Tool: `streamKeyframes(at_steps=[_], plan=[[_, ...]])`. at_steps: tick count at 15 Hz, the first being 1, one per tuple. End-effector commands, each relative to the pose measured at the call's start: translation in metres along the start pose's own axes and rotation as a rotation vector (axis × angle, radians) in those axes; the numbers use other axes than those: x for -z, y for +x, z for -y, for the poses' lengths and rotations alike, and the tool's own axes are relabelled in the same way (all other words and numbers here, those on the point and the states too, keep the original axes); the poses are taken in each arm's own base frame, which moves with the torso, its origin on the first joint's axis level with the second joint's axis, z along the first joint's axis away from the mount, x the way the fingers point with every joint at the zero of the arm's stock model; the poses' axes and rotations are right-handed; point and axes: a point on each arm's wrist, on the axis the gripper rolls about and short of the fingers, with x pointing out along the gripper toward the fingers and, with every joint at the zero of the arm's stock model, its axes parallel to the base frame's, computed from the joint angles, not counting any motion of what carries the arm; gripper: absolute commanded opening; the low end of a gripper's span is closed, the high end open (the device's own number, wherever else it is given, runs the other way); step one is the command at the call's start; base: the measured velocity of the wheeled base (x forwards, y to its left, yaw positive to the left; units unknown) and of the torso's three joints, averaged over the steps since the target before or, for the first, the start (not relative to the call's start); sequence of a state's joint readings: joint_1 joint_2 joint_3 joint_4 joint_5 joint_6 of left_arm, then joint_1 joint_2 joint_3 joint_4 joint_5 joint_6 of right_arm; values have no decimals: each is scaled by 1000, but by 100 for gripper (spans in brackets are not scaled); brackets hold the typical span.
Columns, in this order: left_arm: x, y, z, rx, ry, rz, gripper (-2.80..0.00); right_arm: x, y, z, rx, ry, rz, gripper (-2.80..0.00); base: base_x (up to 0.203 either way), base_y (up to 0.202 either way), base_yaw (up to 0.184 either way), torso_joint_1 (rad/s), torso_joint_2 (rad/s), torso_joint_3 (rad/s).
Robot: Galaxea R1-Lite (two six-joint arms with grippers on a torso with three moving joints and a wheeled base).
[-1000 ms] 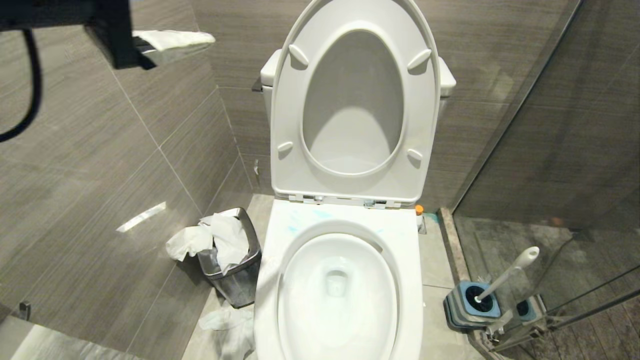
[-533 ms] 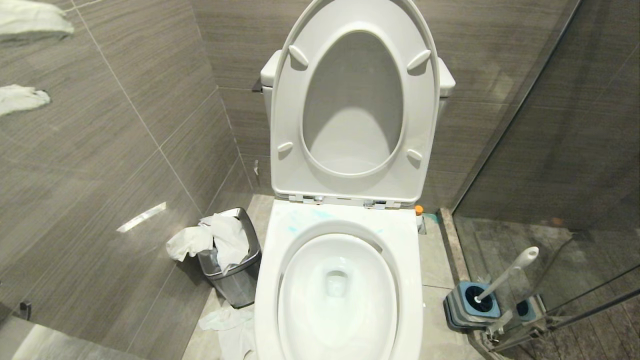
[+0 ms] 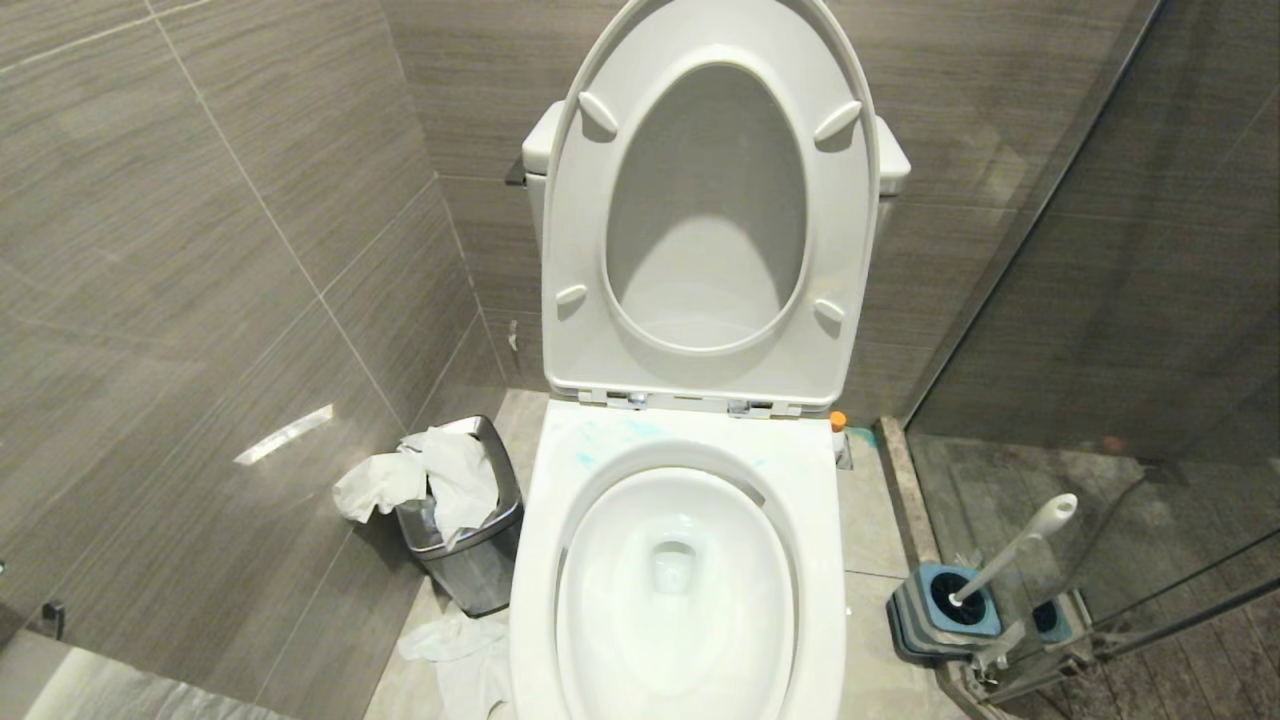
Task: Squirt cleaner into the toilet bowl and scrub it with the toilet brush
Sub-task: Pour in the cleaning agent
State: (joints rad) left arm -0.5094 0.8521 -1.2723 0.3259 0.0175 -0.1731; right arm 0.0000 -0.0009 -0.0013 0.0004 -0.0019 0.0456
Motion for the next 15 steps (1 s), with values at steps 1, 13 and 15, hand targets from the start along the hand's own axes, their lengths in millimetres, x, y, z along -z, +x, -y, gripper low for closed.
streamKeyframes(at_steps=[1, 13, 15], plan=[[0, 19, 1, 24, 24, -27, 0, 0, 0, 0, 1, 0, 0, -280, 0, 0, 0, 0, 0, 0], [36, 52, -14, -55, 23, -32, 0, 0, 0, 0, 1, 0, 0, -280, 0, 0, 0, 0, 0, 0], [32, 67, -13, -25, 36, -3, 0, 0, 0, 0, 1, 0, 0, -280, 0, 0, 0, 0, 0, 0]])
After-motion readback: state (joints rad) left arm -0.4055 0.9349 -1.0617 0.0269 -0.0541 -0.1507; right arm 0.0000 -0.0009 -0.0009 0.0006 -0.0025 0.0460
